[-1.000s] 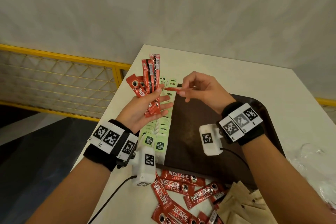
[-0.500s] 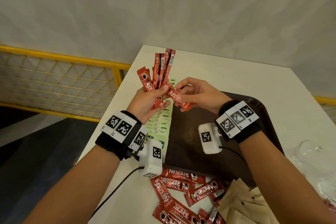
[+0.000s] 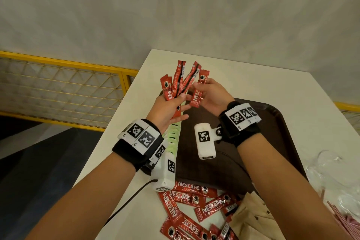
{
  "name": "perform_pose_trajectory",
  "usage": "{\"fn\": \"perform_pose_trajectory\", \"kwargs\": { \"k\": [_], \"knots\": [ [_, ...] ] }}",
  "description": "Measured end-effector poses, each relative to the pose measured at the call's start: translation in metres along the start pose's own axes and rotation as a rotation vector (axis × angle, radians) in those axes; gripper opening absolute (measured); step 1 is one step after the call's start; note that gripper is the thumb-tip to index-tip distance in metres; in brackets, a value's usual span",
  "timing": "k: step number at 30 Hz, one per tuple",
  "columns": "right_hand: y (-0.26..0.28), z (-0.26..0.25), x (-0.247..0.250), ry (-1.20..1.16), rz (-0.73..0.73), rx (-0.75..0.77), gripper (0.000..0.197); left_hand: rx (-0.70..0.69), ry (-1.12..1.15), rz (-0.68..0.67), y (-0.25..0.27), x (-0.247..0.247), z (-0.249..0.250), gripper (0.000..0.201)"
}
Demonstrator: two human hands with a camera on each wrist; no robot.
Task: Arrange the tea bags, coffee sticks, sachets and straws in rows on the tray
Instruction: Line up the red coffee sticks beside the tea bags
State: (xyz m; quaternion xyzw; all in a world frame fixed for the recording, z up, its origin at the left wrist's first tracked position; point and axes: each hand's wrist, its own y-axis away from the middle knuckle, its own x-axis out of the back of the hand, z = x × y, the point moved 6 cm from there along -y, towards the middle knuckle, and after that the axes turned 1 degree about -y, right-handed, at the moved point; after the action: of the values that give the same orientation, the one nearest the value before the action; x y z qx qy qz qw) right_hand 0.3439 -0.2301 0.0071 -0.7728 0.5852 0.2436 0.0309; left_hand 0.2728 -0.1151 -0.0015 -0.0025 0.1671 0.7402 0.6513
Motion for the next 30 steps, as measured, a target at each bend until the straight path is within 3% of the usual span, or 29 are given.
{"fn": "perform_pose_trajectory", "kwargs": {
  "k": [5, 9, 16, 20, 26, 30],
  "knots": [
    [-0.008, 0.007, 0.001, -0.057, 0.047, 0.016, 0.036, -0.001, -0.041, -0.014, -0.009, -0.008, 0.005, 0.022],
    [-0.009, 0.01, -0.001, -0.124, -0.012, 0.017, 0.02, 0.025, -0.158, -0.016, -0.02, -0.011, 0.006, 0.031],
    [-0.015, 0.006, 0.008, -0.063, 0.031, 0.005, 0.029, 0.044, -0.34, -0.036, -0.038, -0.015, 0.019, 0.027],
    [-0.014, -0.012, 0.027, -0.004, 0.059, 0.014, 0.007, 0.045, -0.514, -0.071, -0.05, -0.008, 0.038, 0.017],
    [-0.019, -0.025, 0.043, 0.315, -0.065, -0.087, 0.006, -0.025, -0.775, -0.122, -0.065, 0.005, 0.052, 0.012],
    [-0.028, -0.029, 0.041, 0.664, -0.121, -0.092, 0.014, -0.046, -0.856, -0.153, -0.072, 0.005, 0.048, 0.013]
  ]
}}
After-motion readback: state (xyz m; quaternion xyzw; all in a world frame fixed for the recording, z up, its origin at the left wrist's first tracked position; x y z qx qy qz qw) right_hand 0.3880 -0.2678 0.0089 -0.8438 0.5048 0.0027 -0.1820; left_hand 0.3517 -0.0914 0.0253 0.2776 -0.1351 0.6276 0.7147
